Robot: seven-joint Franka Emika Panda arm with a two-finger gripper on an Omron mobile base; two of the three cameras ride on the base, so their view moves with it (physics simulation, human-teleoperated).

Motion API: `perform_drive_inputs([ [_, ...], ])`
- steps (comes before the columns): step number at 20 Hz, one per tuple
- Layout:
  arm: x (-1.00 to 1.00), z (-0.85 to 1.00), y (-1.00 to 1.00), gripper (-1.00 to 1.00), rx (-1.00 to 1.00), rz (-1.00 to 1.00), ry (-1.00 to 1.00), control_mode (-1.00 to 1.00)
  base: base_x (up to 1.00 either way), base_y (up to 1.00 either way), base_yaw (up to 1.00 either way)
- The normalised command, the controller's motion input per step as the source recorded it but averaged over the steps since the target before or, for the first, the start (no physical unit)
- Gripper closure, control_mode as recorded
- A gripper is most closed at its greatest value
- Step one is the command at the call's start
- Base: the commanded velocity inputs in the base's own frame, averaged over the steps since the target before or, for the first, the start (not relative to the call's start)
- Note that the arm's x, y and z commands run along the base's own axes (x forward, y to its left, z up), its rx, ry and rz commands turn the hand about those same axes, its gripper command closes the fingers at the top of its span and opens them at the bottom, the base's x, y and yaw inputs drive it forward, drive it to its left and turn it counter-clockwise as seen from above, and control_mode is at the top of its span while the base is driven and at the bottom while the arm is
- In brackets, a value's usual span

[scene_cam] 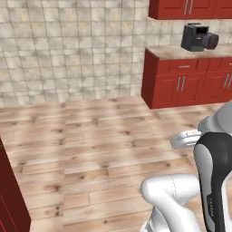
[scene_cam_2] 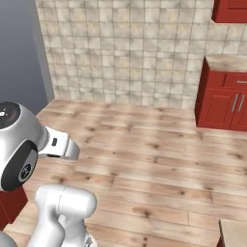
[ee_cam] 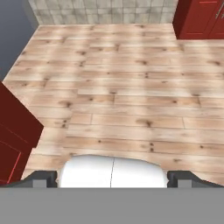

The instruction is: Place the ketchup and condiment bottle from the counter to the top shelf of the fridge. If the existing items in the fridge are on the top shelf, move them to other shelves.

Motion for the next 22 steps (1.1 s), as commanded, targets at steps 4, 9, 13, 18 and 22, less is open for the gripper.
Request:
perform_drive_inputs([
  [4,0.0,0.0,0.0,-1.0,0.0,0.0,0.0,1.0,1.0,-0.07,-0.12],
  [9,0.0,0.0,0.0,-1.0,0.0,0.0,0.0,1.0,1.0,-0.02,-0.23],
  [13,0.0,0.0,0.0,-1.0,0.0,0.0,0.0,1.0,1.0,-0.04,-0.35],
  [18,0.0,0.0,0.0,-1.0,0.0,0.0,0.0,1.0,0.87,-0.06,-0.46],
  [22,0.0,0.0,0.0,-1.0,0.0,0.0,0.0,1.0,0.74,-0.06,-0.52],
])
